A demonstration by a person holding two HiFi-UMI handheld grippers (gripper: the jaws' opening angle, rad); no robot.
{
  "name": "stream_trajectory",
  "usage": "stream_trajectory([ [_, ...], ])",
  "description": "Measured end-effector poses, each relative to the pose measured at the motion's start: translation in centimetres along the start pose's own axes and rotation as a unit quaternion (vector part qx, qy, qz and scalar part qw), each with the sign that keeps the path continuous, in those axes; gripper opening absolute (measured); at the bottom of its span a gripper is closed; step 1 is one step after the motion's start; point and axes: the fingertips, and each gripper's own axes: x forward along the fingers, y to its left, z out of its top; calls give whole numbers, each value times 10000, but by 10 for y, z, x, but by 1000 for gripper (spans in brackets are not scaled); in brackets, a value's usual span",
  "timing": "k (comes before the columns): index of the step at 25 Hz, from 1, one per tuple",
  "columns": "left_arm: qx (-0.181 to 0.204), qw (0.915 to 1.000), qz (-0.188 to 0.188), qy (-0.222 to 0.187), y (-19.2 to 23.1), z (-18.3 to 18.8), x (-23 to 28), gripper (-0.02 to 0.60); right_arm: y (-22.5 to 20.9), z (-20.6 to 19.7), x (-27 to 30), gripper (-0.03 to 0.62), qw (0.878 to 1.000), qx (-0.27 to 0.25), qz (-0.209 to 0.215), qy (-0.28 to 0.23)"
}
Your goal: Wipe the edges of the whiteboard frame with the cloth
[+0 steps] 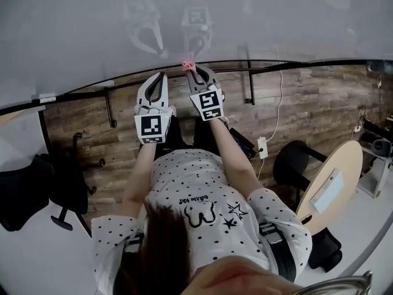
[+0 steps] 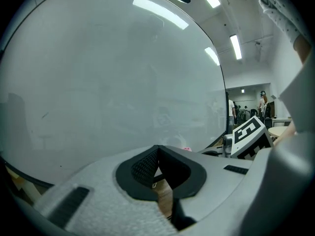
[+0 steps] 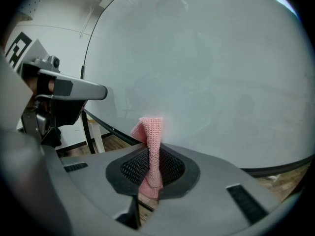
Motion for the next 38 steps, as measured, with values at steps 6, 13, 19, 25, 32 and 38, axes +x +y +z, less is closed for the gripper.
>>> stream_trajectory([
  [6,-150,9990,416,-64,-30,5,13,15,-24,-4,-13,31,9992,-186,349,-25],
  [13,-137,9984,547,-79,-70,10,28,15,-57,-13,-29,31,9987,-190,465,-48],
  [19,-103,9984,550,-66,-95,13,40,15,-79,-19,-41,29,9986,-166,496,-60],
  [25,-124,9986,518,-49,-111,12,51,15,-97,-22,-48,29,9988,-127,473,-69],
  [32,-67,9987,503,-74,-123,15,56,15,-113,-23,-57,29,9991,-98,404,-104],
  [38,-52,9987,500,-93,-132,17,57,15,-125,-23,-65,29,9994,-50,311,-145],
])
